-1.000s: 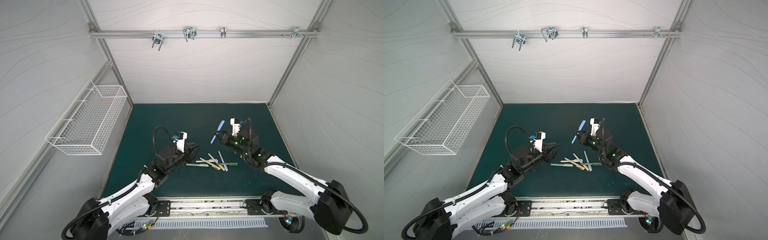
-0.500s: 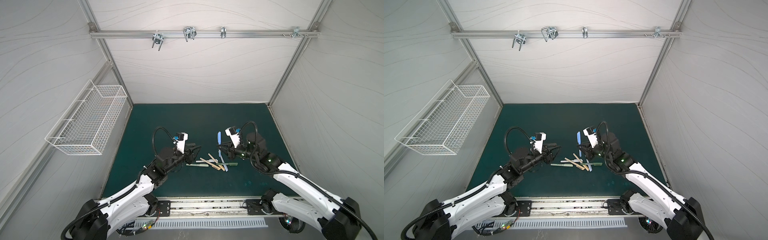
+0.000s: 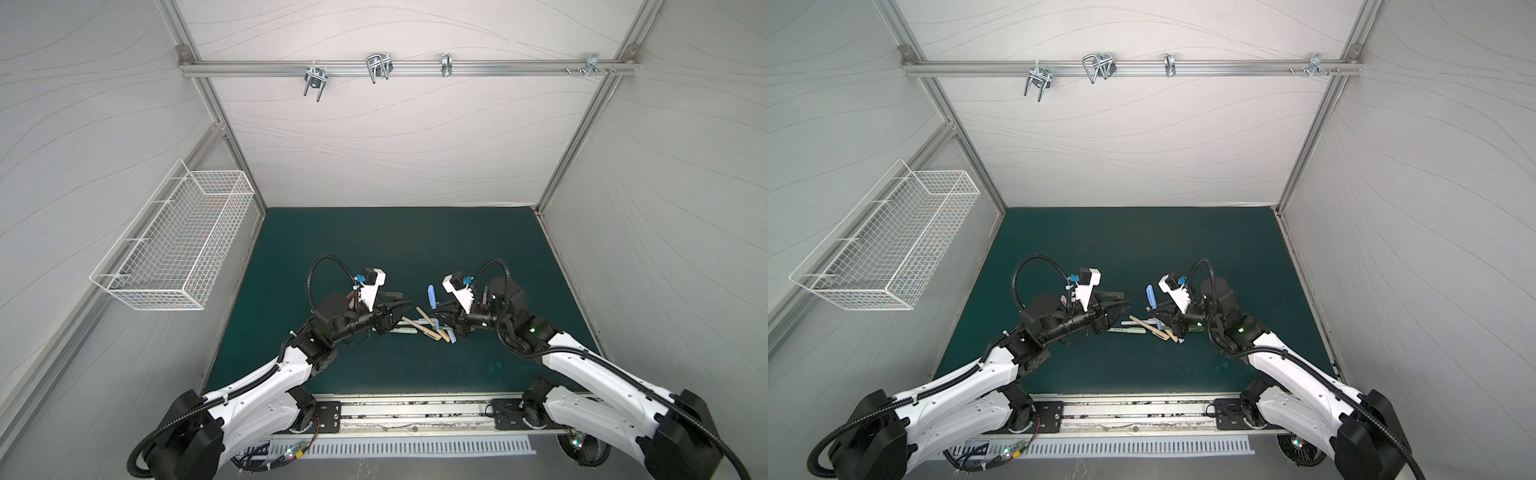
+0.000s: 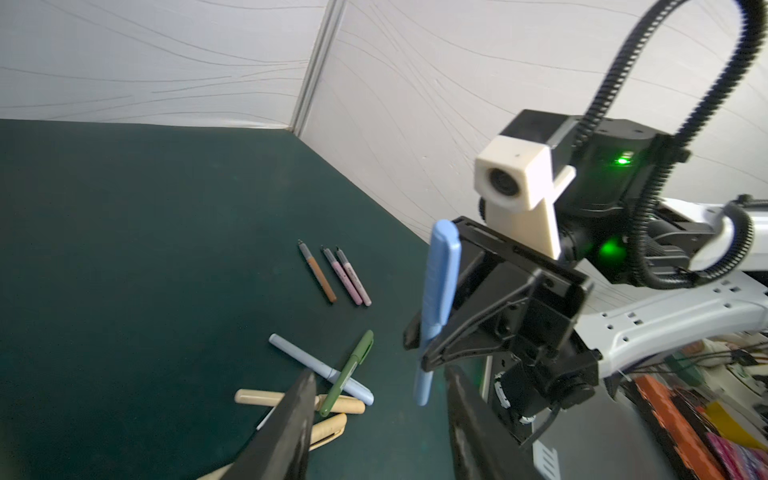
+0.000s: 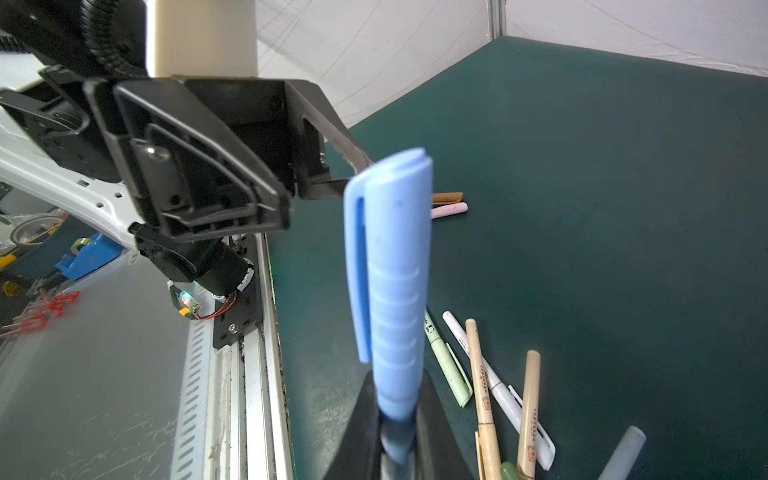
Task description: Open the pen caps
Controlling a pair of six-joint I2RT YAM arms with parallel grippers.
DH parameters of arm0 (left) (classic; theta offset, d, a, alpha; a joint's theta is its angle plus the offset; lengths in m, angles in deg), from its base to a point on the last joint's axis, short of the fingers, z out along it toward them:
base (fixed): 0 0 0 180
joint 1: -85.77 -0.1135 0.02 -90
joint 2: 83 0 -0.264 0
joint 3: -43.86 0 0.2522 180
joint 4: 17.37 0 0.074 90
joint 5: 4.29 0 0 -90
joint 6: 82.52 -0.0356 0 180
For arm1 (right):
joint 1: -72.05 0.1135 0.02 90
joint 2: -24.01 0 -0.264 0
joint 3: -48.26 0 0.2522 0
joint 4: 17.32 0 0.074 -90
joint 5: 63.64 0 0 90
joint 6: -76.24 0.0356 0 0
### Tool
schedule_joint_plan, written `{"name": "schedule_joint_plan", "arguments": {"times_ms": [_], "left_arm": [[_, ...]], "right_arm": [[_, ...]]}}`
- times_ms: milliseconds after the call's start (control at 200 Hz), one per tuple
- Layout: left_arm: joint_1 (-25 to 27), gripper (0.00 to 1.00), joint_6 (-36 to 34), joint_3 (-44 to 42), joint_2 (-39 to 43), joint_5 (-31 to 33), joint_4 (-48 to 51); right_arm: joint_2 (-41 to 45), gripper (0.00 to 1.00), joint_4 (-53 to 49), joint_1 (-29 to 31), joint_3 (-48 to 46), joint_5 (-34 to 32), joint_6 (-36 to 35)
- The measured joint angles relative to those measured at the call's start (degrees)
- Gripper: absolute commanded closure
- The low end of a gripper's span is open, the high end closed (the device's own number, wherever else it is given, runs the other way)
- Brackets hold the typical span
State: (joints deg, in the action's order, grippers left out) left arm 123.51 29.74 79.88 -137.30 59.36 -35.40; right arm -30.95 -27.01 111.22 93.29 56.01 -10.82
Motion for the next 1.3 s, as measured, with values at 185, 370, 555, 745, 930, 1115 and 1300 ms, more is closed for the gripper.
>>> {"name": "schedule_joint_plan", "arguments": {"times_ms": [185, 370, 555, 745, 930, 1115, 1300], "left_arm": [[1.4, 0.47, -0.2, 0.0, -1.0, -3.1, -0.6], [2.1, 0.47, -0.8, 0.2, -2.2, -3.7, -0.6], [3.2, 0.47, -1.1, 0.6, -4.2, -4.0, -0.5], [4.6, 0.48, -1.7, 1.7, -5.4, -4.0, 0.1], [5.2, 0.57, -2.4, 2.4, -6.3, -2.8, 1.2], [5.2, 0.63, -2.4, 2.7, -6.8, -1.6, 2.4], [5.2, 0.65, -2.5, 3.3, -6.9, -0.8, 2.9]], "right_arm": [[-1.0, 1.00, 0.0, 1.0, 0.2, -1.6, -0.4], [-1.5, 1.00, 0.0, 2.3, 0.3, -2.4, -1.0], [-3.1, 1.00, 0.0, 3.7, 0.4, -2.8, -1.5], [-5.0, 1.00, -0.1, 5.5, 1.2, -3.4, -2.4], [-5.7, 1.00, -0.1, 7.4, 1.8, -4.3, -3.4], [-5.9, 1.00, -0.1, 8.2, 1.8, -4.6, -4.1], [-6.0, 1.00, -0.1, 8.8, 1.8, -5.0, -4.6]]}}
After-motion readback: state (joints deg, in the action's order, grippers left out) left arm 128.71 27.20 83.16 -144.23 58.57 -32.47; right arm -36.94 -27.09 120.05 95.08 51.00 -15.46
